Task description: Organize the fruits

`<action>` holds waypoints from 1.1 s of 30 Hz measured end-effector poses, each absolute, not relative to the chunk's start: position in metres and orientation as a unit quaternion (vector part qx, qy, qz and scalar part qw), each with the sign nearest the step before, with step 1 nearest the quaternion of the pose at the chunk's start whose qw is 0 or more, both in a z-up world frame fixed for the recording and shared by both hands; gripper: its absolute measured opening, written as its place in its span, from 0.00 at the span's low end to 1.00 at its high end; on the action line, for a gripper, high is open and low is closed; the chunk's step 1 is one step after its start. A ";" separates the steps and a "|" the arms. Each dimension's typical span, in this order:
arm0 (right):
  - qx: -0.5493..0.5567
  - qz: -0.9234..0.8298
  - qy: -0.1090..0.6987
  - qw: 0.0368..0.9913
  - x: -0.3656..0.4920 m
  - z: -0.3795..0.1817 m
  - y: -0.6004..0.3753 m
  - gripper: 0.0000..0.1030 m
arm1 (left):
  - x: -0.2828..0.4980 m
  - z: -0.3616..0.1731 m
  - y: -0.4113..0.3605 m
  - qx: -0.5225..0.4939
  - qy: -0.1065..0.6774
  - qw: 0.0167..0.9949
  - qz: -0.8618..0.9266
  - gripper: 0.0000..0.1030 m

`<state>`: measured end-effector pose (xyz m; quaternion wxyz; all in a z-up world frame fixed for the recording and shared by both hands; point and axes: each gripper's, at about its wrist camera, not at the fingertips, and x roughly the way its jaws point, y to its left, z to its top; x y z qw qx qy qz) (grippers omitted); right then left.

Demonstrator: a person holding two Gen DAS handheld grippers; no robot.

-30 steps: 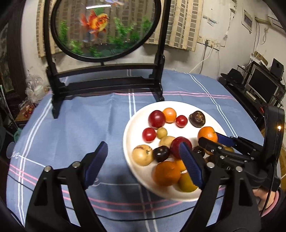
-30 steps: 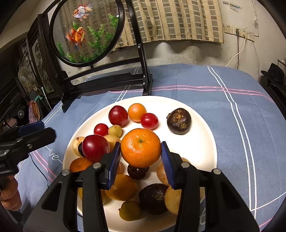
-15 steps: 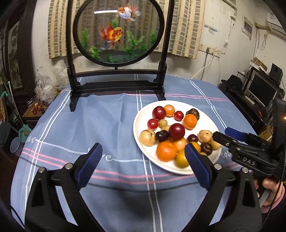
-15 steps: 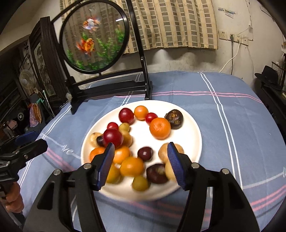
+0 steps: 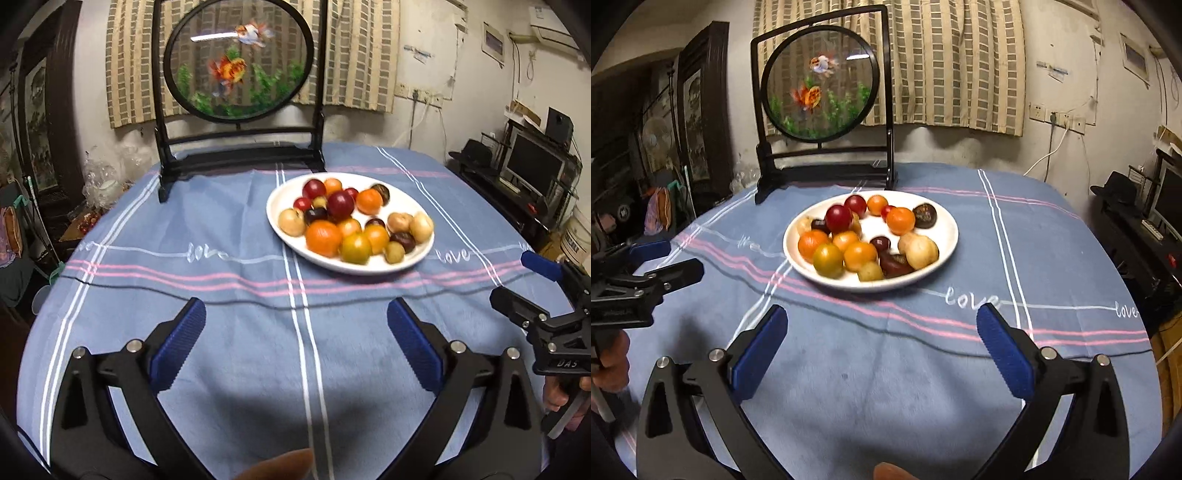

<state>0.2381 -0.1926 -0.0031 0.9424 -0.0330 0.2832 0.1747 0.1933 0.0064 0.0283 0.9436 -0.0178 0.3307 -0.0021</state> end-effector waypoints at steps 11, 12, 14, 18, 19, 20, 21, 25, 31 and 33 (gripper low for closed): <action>-0.028 0.176 0.305 0.935 0.225 -0.013 -0.201 0.99 | 0.191 0.013 -0.002 0.012 0.347 0.938 0.001 0.97; -0.030 0.179 0.306 0.935 0.223 -0.013 -0.201 0.99 | 0.191 0.013 -0.002 0.012 0.348 0.937 0.000 0.97; -0.034 0.182 0.305 0.934 0.222 -0.013 -0.199 0.99 | 0.192 0.012 -0.003 0.013 0.351 0.936 0.001 0.97; -0.036 0.184 0.311 0.932 0.222 -0.016 -0.197 0.99 | 0.192 0.010 -0.003 0.016 0.355 0.935 0.002 0.97; -0.036 0.184 0.313 0.931 0.222 -0.016 -0.197 0.99 | 0.192 0.010 -0.003 0.016 0.355 0.935 0.002 0.97; -0.037 0.185 0.315 0.930 0.222 -0.017 -0.196 0.99 | 0.192 0.010 -0.003 0.016 0.355 0.935 0.002 0.97; -0.038 0.185 0.316 0.930 0.222 -0.018 -0.195 0.99 | 0.192 0.010 -0.003 0.016 0.355 0.935 0.003 0.97; -0.043 0.188 0.321 0.927 0.222 -0.020 -0.192 0.99 | 0.192 0.010 -0.003 0.016 0.354 0.935 0.002 0.98; -0.041 0.189 0.322 0.927 0.223 -0.020 -0.193 0.99 | 0.189 0.010 -0.003 0.018 0.350 0.936 0.005 0.97; -0.040 0.189 0.324 0.926 0.224 -0.021 -0.193 0.99 | 0.189 0.009 -0.003 0.019 0.349 0.937 0.005 0.97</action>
